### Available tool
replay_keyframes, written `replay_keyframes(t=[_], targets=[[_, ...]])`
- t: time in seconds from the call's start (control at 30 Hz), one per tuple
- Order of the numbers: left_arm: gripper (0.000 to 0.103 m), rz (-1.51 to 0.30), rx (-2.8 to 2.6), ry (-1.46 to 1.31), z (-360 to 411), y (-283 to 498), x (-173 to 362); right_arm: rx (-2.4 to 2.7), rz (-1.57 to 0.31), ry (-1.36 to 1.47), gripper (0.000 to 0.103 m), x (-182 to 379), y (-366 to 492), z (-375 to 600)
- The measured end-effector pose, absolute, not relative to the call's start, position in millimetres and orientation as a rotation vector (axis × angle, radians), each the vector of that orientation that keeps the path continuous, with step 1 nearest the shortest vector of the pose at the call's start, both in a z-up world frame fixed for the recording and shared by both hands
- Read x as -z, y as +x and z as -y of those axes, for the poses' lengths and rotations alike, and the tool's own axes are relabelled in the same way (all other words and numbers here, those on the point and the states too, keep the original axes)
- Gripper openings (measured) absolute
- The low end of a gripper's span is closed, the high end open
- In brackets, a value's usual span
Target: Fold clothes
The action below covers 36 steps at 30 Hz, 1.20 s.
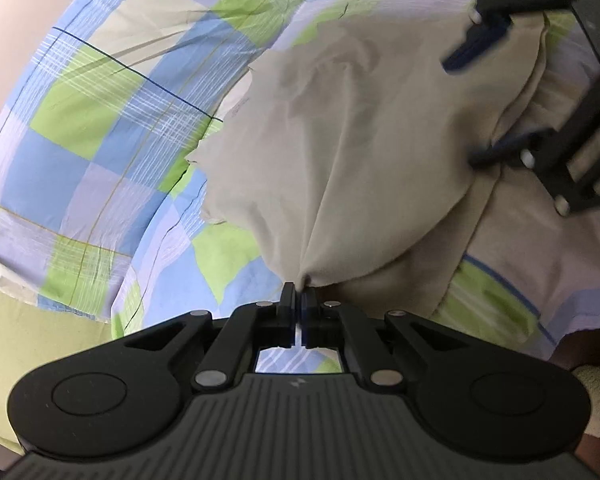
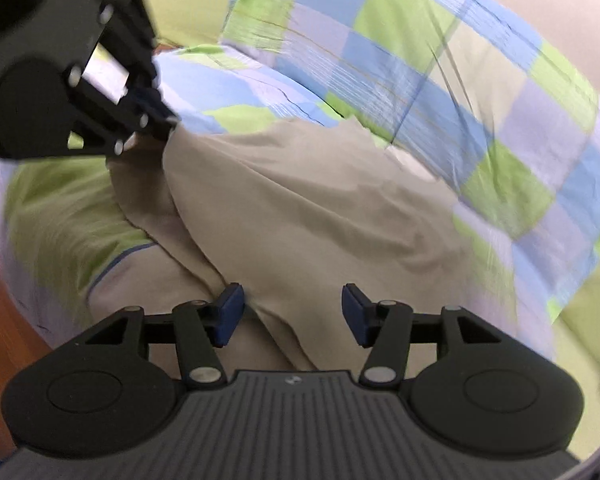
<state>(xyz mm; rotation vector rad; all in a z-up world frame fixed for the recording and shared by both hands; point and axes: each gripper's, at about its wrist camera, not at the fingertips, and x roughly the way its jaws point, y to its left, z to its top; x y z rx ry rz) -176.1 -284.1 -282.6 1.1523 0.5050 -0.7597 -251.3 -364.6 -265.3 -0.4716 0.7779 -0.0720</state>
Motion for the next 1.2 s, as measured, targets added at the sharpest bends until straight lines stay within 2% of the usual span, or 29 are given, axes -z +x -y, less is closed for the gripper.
replay_keyframes(t=[0.2, 0.37, 0.47, 0.53, 0.73, 0.83, 1.0, 1.13, 1.2], targets=[[0.0, -0.515, 0.756, 1.137, 282.9, -169.6, 283.3, 0.16, -0.839, -0.557, 0.054, 264.1, -262.4, 383.2], [0.0, -0.523, 0.771, 1.149, 284.3, -171.0, 287.3, 0.181, -0.831, -0.68, 0.061, 269.2, -269.3, 379.8], [0.0, -0.543, 0.788, 1.133, 284.8, -177.7, 289.4, 0.297, -0.873, -0.646, 0.067, 272.2, -271.7, 404.9], [0.006, -0.565, 0.785, 1.102, 286.0, -184.3, 288.9, 0.324, -0.878, -0.62, 0.072, 271.5, -274.6, 414.7], [0.011, -0.609, 0.713, 1.037, 291.4, -196.6, 293.4, 0.421, -0.798, -0.651, 0.072, 265.1, -287.9, 414.8], [0.017, -0.625, 0.665, 1.015, 293.6, -194.5, 296.3, 0.477, -0.834, -0.634, 0.073, 268.2, -285.2, 424.3], [0.018, -0.622, 0.631, 1.053, 296.9, -197.4, 303.9, 0.45, -0.853, -0.6, 0.074, 269.1, -291.0, 423.7], [0.024, -0.635, 0.599, 1.034, 290.1, -201.1, 303.8, 0.513, -0.885, -0.609, 0.074, 280.2, -291.2, 433.9], [0.022, -0.625, 0.584, 1.044, 287.4, -203.2, 307.9, 0.536, -0.89, -0.572, 0.074, 278.7, -290.6, 443.1]])
